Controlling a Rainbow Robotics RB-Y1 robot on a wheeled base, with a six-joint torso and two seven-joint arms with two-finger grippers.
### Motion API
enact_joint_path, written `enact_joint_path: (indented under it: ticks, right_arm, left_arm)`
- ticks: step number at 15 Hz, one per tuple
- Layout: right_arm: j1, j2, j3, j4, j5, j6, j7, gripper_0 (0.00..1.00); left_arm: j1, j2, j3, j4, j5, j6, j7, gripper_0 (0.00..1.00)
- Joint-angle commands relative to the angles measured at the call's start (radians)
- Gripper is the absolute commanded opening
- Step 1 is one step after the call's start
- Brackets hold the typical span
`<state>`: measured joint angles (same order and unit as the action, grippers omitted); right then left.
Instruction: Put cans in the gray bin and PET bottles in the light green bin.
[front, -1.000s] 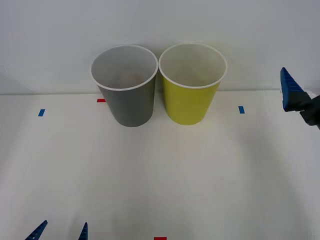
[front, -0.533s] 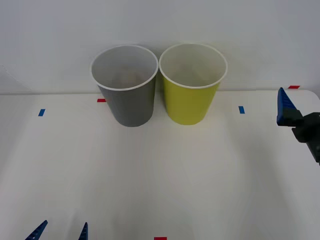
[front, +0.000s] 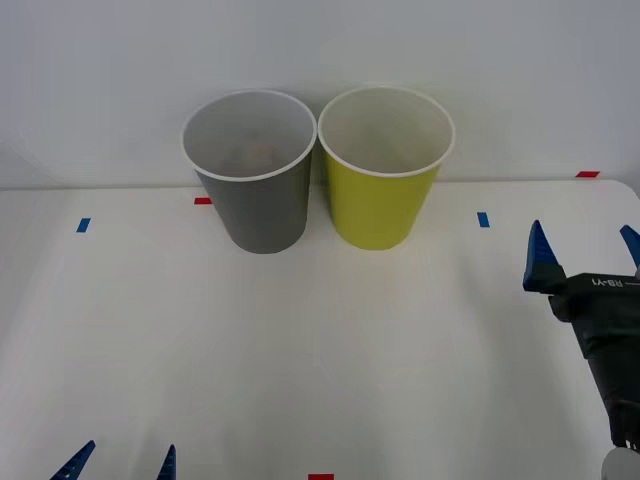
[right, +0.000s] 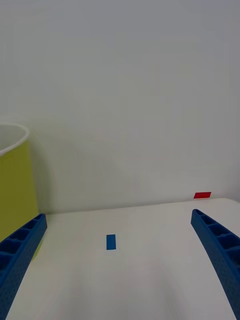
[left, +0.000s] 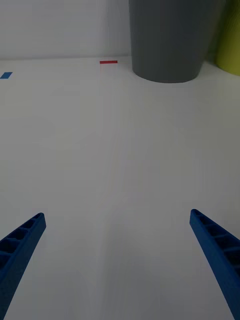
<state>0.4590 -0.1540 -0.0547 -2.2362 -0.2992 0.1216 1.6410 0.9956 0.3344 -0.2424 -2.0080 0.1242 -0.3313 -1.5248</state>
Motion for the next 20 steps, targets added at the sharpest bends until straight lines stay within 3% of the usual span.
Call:
enact_joint_path:
  ticks: [1, 3, 6, 12, 20]
  right_arm:
    - [0.110, -0.102, 0.084, 0.147, 0.008, -0.249, 0.022, 1.00]
    - [0.184, -0.145, 0.134, 0.204, 0.006, -0.324, 0.026, 1.00]
    - [0.320, -0.147, 0.134, 0.205, 0.026, -0.379, 0.037, 1.00]
    - [0.429, -0.193, 0.171, 0.208, 0.046, -0.444, 0.040, 1.00]
    - [0.521, -0.197, 0.222, 0.282, 0.045, -0.534, 0.053, 1.00]
  left_arm:
    - [0.000, 0.000, 0.000, 0.000, 0.000, 0.000, 0.000, 1.00]
    - [0.000, 0.000, 0.000, 0.000, 0.000, 0.000, 0.000, 1.00]
    - [0.000, 0.000, 0.000, 0.000, 0.000, 0.000, 0.000, 1.00]
    - [0.000, 0.000, 0.000, 0.000, 0.000, 0.000, 0.000, 1.00]
    - [0.000, 0.000, 0.000, 0.000, 0.000, 0.000, 0.000, 1.00]
